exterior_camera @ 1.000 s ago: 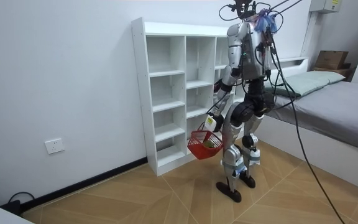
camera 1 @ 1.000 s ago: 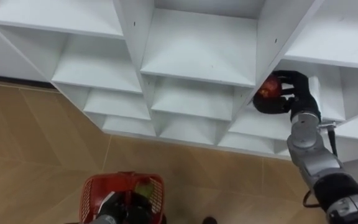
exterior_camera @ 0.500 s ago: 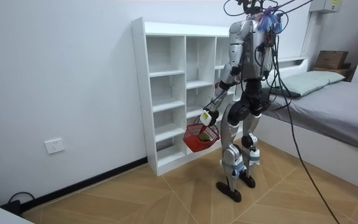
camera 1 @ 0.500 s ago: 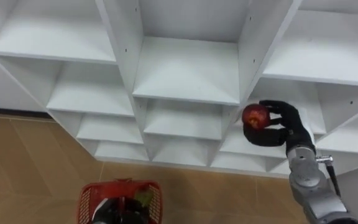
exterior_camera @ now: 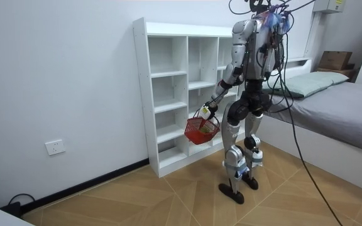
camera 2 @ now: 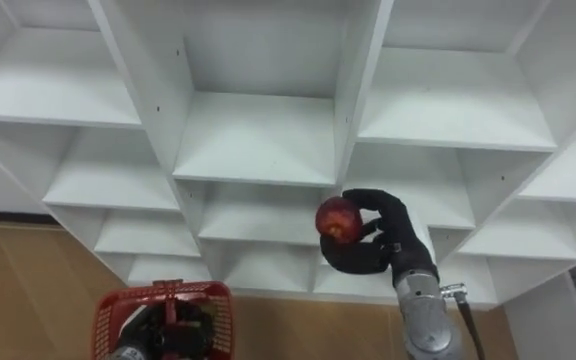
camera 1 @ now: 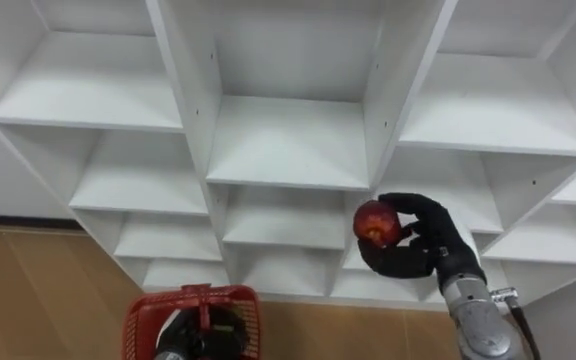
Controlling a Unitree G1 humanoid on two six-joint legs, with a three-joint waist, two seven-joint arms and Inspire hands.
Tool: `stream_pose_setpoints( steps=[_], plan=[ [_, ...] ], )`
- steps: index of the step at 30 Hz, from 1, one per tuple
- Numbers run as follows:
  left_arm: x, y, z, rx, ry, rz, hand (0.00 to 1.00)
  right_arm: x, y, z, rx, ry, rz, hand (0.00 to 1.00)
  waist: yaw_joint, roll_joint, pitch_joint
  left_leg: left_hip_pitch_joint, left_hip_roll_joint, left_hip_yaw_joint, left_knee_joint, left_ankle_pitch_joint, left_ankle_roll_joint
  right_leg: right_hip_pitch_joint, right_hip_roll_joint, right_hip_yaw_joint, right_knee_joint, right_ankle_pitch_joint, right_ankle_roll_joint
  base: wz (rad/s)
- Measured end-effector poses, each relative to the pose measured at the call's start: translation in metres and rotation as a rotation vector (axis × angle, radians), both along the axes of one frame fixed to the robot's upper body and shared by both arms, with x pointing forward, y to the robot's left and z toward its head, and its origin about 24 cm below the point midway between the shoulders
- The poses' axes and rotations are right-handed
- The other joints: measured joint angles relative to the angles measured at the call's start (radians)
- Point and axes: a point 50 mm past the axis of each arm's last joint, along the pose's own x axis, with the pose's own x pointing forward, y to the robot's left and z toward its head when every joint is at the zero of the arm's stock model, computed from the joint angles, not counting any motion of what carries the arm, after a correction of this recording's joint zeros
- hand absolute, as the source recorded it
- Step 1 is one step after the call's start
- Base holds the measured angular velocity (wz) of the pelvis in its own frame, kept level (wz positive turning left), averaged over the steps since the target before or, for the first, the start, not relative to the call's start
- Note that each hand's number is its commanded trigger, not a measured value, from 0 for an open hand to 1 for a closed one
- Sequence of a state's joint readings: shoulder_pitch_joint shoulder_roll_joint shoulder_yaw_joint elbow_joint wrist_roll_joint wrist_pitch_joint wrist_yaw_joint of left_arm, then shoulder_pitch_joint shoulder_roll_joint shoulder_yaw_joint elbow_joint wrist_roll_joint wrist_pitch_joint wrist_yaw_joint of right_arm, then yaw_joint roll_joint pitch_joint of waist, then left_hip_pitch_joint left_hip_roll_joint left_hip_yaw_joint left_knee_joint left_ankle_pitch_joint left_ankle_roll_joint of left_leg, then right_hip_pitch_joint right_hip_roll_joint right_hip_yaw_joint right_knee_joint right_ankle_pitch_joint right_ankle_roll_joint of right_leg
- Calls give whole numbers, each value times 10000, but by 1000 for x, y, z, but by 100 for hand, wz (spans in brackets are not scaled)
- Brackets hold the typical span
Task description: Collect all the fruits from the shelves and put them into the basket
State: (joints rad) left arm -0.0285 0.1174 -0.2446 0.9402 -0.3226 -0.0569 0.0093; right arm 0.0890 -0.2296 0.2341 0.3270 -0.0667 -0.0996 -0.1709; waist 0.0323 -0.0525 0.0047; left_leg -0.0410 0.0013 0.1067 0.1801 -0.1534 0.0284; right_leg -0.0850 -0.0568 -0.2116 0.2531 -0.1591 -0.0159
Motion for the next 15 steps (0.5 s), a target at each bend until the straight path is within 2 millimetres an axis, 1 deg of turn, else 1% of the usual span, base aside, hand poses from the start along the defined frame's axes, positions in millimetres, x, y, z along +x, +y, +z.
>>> stream_pose_setpoints(
  steps=[3,5,8,11,15],
  plan=[
    [1,0,1,-30,-66,57,100,-2,10,1,91,-70,341,100,-83,-23,12,-12,19,20,-18,-33,-25,-3,58,92,-115,1,-1,-9],
    [4,-4,2,-160,-189,94,100,-4,15,-1,243,49,556,100,-122,-40,22,-12,23,37,-36,-39,-33,-12,71,121,-153,1,-1,-5],
    [9,-11,4,-360,-447,74,100,-10,24,-6,368,369,1033,100,-44,-60,34,-1,27,86,-42,-51,-44,-32,68,165,-164,0,0,-6],
    [11,-13,6,-397,-551,16,100,-15,34,-11,339,705,1690,100,-36,-100,75,-19,27,88,-21,-62,-48,-45,67,175,-178,-1,1,-3],
    [20,-17,10,-387,-777,-244,100,-15,44,-14,250,916,2305,100,8,-133,117,-90,50,84,106,-167,-40,-64,84,172,-177,-10,6,0]
  ],
)
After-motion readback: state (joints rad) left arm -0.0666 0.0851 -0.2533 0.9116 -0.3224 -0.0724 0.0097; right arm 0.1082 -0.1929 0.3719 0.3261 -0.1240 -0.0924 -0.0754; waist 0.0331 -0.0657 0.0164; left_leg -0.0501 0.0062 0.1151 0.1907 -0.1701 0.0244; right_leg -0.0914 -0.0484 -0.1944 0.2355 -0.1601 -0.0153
